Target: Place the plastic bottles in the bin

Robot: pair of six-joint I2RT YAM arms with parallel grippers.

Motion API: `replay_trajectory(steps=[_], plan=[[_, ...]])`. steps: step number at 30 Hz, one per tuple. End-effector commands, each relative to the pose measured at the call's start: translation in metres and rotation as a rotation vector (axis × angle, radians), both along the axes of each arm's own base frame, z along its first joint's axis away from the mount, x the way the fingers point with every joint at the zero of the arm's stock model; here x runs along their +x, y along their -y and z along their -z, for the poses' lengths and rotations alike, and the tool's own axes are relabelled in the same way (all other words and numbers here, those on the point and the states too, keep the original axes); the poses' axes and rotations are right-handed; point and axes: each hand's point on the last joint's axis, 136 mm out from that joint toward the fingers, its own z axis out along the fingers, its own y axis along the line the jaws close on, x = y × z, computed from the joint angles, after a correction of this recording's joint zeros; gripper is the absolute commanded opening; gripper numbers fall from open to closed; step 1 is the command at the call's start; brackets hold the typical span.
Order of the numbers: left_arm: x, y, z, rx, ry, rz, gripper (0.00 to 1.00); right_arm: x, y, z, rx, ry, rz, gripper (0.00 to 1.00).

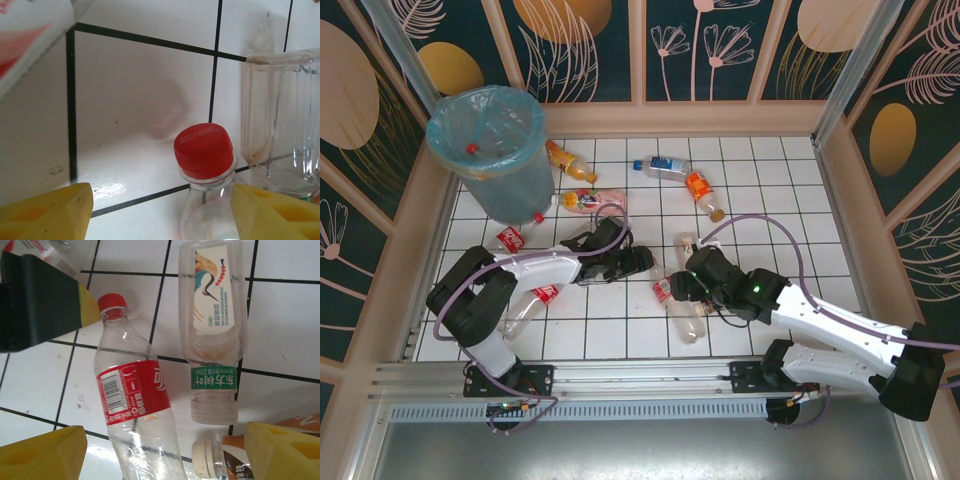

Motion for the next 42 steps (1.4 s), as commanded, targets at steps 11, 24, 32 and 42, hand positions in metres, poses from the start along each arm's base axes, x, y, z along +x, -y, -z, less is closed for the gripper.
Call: replay_trajectory(steps=[11, 24, 32, 42], plan=[[0.013, 0.021, 0.018, -0.063, -0.023, -0.022, 0.62, 0.008, 0.016, -0.005, 0.027, 0.043, 0.052, 0.83], [0.011, 0.029, 0.002, -0.139, -0.037, -0.024, 0.65, 0.010, 0.013, -0.003, 0.038, 0.040, 0.049, 0.83], [0.005, 0.030, -0.002, -0.159, -0.052, -0.014, 0.58, 0.012, 0.011, -0.002, 0.042, 0.038, 0.030, 0.83], [-0.003, 0.029, -0.010, -0.178, -0.067, -0.003, 0.65, 0.016, -0.005, -0.004, 0.073, 0.023, -0.025, 0.82]])
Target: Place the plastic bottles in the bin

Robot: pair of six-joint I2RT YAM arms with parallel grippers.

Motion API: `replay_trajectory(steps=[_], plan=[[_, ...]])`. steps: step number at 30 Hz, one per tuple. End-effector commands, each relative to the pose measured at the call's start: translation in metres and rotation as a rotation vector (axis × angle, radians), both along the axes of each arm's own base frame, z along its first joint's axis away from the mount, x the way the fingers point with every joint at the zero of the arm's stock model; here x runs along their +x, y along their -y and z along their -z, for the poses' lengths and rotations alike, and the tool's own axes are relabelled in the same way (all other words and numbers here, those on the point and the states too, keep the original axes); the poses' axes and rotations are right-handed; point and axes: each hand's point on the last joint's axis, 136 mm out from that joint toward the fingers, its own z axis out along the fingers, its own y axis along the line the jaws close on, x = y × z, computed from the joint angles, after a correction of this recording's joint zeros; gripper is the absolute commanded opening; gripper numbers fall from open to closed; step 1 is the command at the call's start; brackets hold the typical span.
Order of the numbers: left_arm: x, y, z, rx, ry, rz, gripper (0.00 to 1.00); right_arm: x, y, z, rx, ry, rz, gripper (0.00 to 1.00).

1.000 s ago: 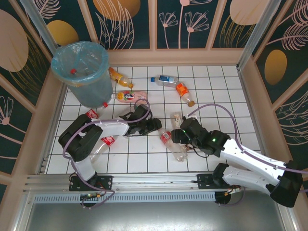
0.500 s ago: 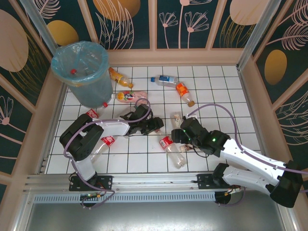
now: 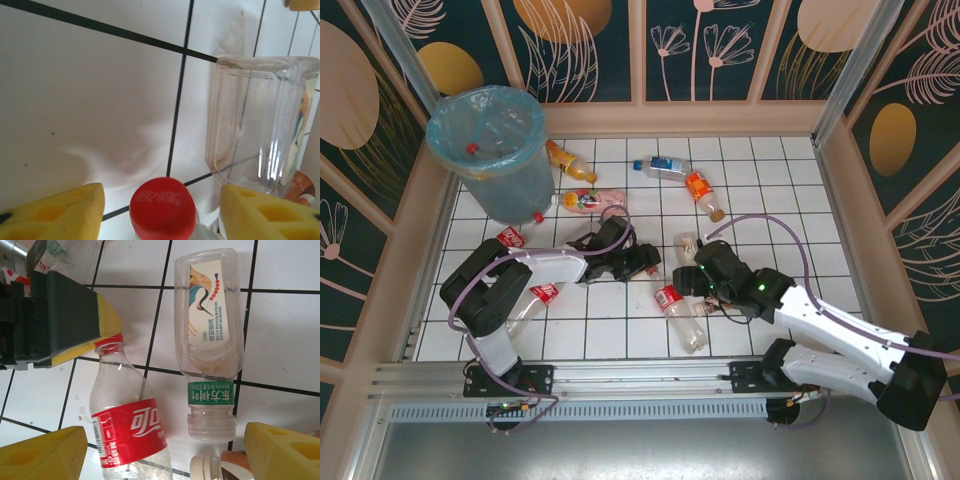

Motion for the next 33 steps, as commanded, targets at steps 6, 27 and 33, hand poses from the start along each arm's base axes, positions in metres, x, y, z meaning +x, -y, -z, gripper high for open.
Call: replay_trajectory(steps=[6, 27, 33], plan=[[-0.012, 0.002, 0.001, -0.024, -0.013, 0.047, 0.63, 0.004, -0.009, 0.001, 0.034, 0.010, -0.020, 0.82], [-0.005, 0.029, -0.002, -0.134, -0.037, 0.073, 0.47, 0.000, -0.005, 0.013, 0.018, -0.025, -0.017, 0.81], [-0.004, 0.030, -0.013, -0.154, -0.018, 0.065, 0.33, 0.001, -0.008, 0.010, 0.030, -0.016, -0.023, 0.81]])
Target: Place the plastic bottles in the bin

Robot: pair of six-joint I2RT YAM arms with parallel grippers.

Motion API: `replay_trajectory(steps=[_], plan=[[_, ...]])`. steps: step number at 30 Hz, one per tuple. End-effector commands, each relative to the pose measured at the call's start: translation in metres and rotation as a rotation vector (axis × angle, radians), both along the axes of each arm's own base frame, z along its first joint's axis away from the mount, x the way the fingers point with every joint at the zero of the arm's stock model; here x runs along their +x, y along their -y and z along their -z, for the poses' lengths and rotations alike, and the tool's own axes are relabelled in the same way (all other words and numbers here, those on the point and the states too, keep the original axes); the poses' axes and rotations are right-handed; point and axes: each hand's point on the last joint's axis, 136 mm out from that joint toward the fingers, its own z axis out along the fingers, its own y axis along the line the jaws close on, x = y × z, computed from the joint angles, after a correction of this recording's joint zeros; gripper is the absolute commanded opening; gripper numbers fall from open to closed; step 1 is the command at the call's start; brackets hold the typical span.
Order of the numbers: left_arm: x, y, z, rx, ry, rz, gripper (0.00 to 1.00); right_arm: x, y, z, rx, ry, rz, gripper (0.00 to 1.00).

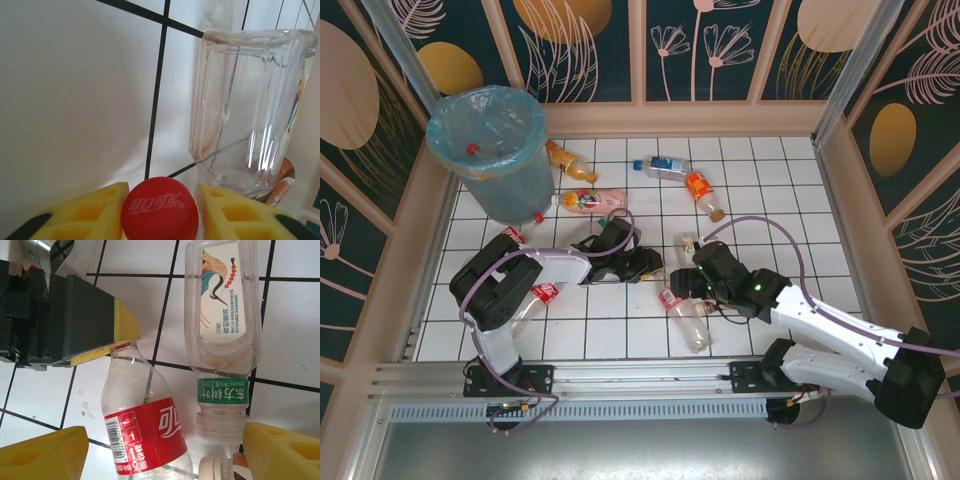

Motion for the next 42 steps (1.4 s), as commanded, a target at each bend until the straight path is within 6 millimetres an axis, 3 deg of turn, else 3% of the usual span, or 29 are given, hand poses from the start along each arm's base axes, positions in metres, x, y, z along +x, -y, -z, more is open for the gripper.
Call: replay_trajectory(steps=[1, 9, 11, 15, 21, 26, 30, 34, 38, 42], plan=[[0.004, 0.009, -0.022, -0.050, 0.039, 0.007, 0.30, 0.004, -0.003, -0.002, 0.012, 0.011, -0.003, 0.81], [0.008, 0.005, -0.046, -0.054, 0.088, -0.014, 0.12, 0.007, -0.005, -0.006, 0.024, 0.026, 0.002, 0.81], [0.011, 0.005, -0.068, -0.066, 0.132, -0.012, 0.10, 0.008, -0.012, -0.017, 0.058, 0.042, -0.023, 0.81], [0.027, 0.003, -0.116, -0.004, 0.274, 0.010, 0.04, 0.010, -0.036, -0.057, 0.181, 0.135, -0.128, 0.79], [0.067, -0.031, -0.202, 0.182, 0.531, -0.041, 0.00, 0.035, -0.033, -0.112, 0.174, 0.278, -0.060, 0.84], [0.103, -0.072, -0.284, 0.229, 0.714, -0.141, 0.00, 0.058, -0.051, -0.169, 0.201, 0.421, -0.078, 0.92], [0.131, -0.111, -0.354, 0.348, 0.877, -0.232, 0.00, 0.074, -0.078, -0.203, 0.253, 0.510, -0.122, 0.99], [0.154, -0.160, -0.428, 0.531, 1.037, -0.363, 0.00, 0.092, -0.114, -0.238, 0.340, 0.573, -0.171, 0.99], [0.152, -0.210, -0.509, 0.601, 1.177, -0.531, 0.00, 0.096, -0.157, -0.262, 0.435, 0.577, -0.255, 0.99], [0.136, -0.264, -0.561, 0.648, 1.282, -0.718, 0.00, 0.093, -0.199, -0.264, 0.459, 0.560, -0.364, 0.98]])
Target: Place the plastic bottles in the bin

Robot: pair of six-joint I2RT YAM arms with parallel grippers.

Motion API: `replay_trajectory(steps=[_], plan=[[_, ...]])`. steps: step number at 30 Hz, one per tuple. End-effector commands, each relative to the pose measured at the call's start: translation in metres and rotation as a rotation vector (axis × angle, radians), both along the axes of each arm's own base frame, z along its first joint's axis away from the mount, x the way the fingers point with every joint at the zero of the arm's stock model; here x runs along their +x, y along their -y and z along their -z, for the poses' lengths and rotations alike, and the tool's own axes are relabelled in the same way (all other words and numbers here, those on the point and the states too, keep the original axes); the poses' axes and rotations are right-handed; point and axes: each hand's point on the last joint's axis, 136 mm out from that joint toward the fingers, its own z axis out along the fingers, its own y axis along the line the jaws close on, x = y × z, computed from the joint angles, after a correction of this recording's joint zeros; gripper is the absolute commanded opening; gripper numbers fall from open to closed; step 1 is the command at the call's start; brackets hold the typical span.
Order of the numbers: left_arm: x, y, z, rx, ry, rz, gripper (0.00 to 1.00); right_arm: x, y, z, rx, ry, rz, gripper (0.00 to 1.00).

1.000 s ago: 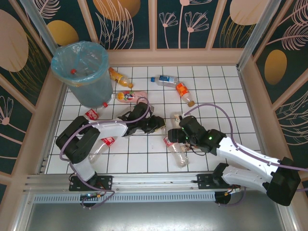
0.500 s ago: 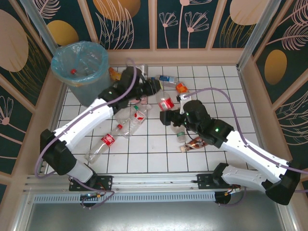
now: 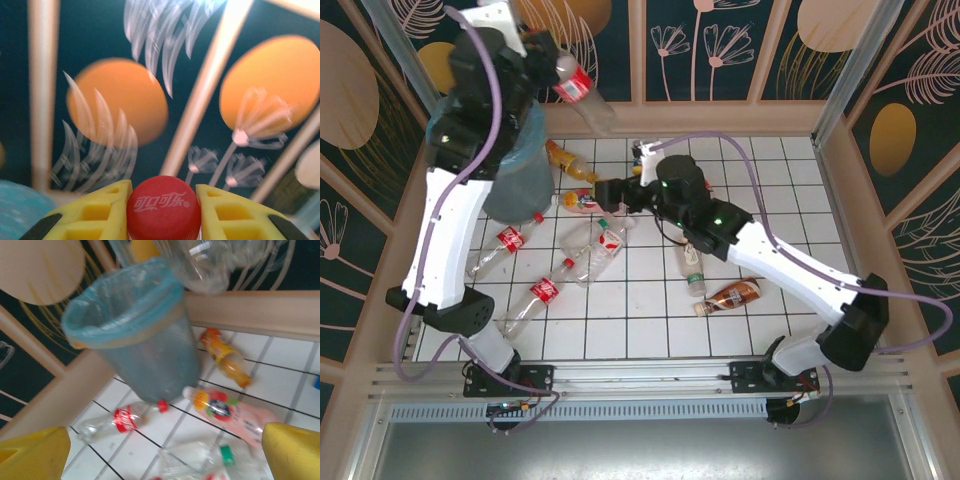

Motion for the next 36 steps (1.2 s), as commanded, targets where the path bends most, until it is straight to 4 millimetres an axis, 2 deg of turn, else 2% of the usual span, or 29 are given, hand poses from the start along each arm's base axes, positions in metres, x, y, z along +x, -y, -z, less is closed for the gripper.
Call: replay_trajectory(steps=[1, 5, 10, 15, 18, 21, 23, 24, 25, 31, 36], plan=[[-0.014, -0.057, -0.024, 0.070, 0.068, -0.199, 0.00, -0.010, -0.042, -0.025, 0.055, 0.053, -0.143, 0.98], [-0.021, -0.107, -0.027, 0.089, 0.094, -0.360, 0.00, -0.011, -0.079, -0.016, 0.046, 0.034, -0.218, 0.98], [-0.006, -0.149, -0.006, 0.080, 0.030, -0.427, 0.00, -0.019, -0.110, -0.004, 0.021, 0.021, -0.281, 0.98], [0.020, -0.174, 0.015, 0.108, -0.014, -0.466, 0.00, -0.027, -0.120, 0.008, 0.015, -0.003, -0.312, 0.97], [0.038, -0.199, 0.038, 0.113, -0.073, -0.525, 0.00, -0.031, -0.119, 0.010, 0.022, -0.007, -0.318, 0.97], [0.061, -0.206, 0.068, 0.069, -0.121, -0.470, 0.00, -0.034, -0.115, 0.015, 0.024, -0.012, -0.315, 0.97], [0.069, -0.207, 0.082, 0.069, -0.139, -0.459, 0.00, -0.034, -0.114, 0.020, 0.016, -0.018, -0.310, 0.97], [0.084, -0.207, 0.104, 0.075, -0.177, -0.455, 0.00, -0.034, -0.113, 0.021, 0.013, -0.020, -0.309, 0.97], [0.091, -0.205, 0.114, 0.076, -0.184, -0.438, 0.00, -0.035, -0.112, 0.022, 0.009, -0.022, -0.306, 0.97], [0.124, -0.199, 0.178, 0.072, -0.255, -0.387, 0.00, -0.034, -0.108, 0.030, -0.007, -0.025, -0.291, 0.97], [0.143, -0.194, 0.221, 0.070, -0.316, -0.352, 0.00, -0.034, -0.103, 0.035, -0.017, -0.032, -0.277, 0.97]])
